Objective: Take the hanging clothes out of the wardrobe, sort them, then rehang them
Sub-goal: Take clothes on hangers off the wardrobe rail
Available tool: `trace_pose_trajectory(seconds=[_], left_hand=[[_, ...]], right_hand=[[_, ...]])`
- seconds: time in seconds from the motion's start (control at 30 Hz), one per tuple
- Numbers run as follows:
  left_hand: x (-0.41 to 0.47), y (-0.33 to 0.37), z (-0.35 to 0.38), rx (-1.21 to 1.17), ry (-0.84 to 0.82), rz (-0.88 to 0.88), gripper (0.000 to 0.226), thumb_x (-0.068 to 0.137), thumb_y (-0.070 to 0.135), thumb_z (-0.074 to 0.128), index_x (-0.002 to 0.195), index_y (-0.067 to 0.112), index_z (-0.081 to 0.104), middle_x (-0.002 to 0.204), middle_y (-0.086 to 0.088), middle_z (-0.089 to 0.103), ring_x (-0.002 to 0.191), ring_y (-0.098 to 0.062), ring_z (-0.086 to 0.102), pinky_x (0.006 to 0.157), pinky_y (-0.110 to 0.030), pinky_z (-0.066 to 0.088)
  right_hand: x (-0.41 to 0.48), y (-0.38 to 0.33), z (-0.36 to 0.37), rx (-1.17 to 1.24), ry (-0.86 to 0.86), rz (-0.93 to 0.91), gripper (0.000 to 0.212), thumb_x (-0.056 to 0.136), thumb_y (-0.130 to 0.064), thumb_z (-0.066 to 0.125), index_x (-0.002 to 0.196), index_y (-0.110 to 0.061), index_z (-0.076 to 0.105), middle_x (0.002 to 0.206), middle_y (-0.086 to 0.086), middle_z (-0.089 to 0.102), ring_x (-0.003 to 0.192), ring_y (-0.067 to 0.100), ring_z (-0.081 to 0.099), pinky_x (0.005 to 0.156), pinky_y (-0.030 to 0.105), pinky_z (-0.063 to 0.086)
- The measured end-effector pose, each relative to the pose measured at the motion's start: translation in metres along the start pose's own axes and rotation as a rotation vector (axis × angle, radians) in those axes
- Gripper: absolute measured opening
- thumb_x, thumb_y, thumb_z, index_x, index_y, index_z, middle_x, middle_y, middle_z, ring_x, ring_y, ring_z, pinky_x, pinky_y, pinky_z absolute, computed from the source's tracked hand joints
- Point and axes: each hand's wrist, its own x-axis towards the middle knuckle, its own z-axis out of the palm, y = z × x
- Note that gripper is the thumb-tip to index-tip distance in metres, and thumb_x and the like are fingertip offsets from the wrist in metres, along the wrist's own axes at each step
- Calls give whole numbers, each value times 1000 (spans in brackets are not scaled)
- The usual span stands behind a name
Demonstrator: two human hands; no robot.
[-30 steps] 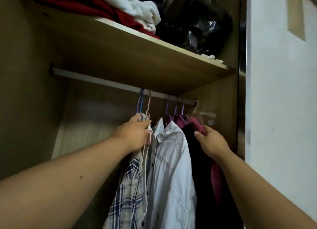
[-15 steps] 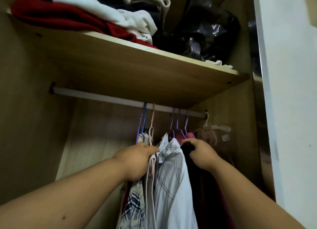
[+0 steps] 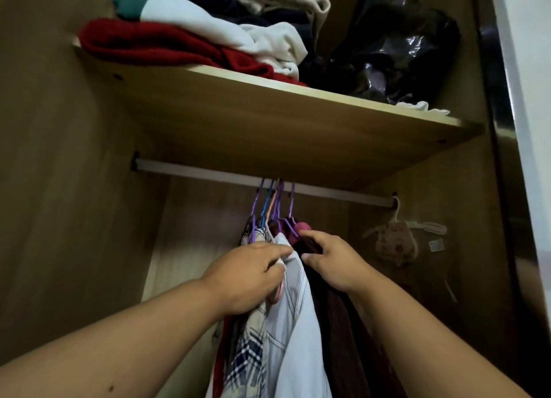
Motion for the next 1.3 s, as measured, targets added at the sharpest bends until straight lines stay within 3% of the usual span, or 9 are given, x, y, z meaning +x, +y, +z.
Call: trace_pose_trajectory(seconds=[0.13, 0.37, 0.5, 0.63, 0.83, 0.9, 1.0, 1.17, 1.3], left_hand=[[-12, -15, -11, 46, 0, -39, 51, 87, 43, 32, 137, 38, 42, 138, 11, 48, 125, -8, 44, 102, -29, 39], [-36, -41, -36, 130, -25, -90, 44, 96, 36, 37, 140, 40, 37, 143, 12, 42, 130, -6, 39, 103, -23, 35], [-47, -48, -47, 139, -55, -111, 43, 97, 39, 37, 140, 40, 36, 142, 11, 41, 129, -8, 39, 103, -25, 35], [-62, -49, -58, 152, -90, -117, 50, 94, 49, 40, 142, 41, 28, 145, 10, 36, 130, -11, 39, 104, -29, 36], [-94, -44, -85, 220, -118, -120, 64, 91, 55, 45, 147, 40, 17, 152, 13, 25, 134, -10, 36, 105, -25, 34], [-105, -43, -96, 259, -134, -129, 66, 90, 55, 45, 147, 40, 15, 153, 13, 23, 135, -9, 34, 106, -26, 33], [-124, -41, -114, 374, -133, -167, 68, 89, 57, 44, 147, 39, 16, 155, 10, 20, 138, -12, 29, 110, -30, 32], [-153, -41, -153, 677, 19, -172, 62, 84, 58, 43, 142, 39, 31, 154, 5, 27, 138, -18, 28, 113, -40, 26], [-170, -47, -186, 838, 150, -97, 53, 69, 54, 37, 107, 32, 68, 123, -2, 63, 122, -25, 54, 101, -49, 38]], right_hand=[[5, -18, 17, -1, -10, -44, 53, 91, -18, 60, 141, -18, 43, 144, 1, 46, 131, 13, 42, 100, 18, 31], [15, -48, 49, -19, -35, -66, 54, 90, -21, 60, 141, -20, 43, 141, 3, 50, 129, 17, 46, 106, 28, 36], [17, -59, 63, -18, -54, -57, 55, 92, -21, 58, 143, -20, 39, 144, 3, 46, 132, 18, 43, 105, 25, 34], [16, -69, 65, -43, -52, -30, 53, 95, -28, 51, 145, -19, 36, 147, 4, 42, 134, 20, 39, 104, 25, 32], [21, -111, 62, -101, 97, -82, 45, 95, -38, 48, 137, -22, 48, 147, 11, 40, 141, 22, 26, 114, 33, 21], [19, -131, 64, -141, 146, -177, 45, 92, -38, 53, 133, -21, 53, 141, 7, 49, 136, 19, 36, 112, 32, 27], [16, -157, 76, -139, 154, -194, 50, 87, -43, 57, 134, -25, 51, 132, 2, 57, 126, 23, 47, 105, 41, 39], [16, -180, 105, -233, -28, -109, 68, 84, -45, 62, 142, -21, 36, 139, 7, 49, 127, 28, 47, 104, 44, 39], [11, -194, 122, -446, -11, 10, 40, 85, -25, 57, 123, -20, 46, 121, 9, 58, 116, 32, 50, 101, 49, 35]])
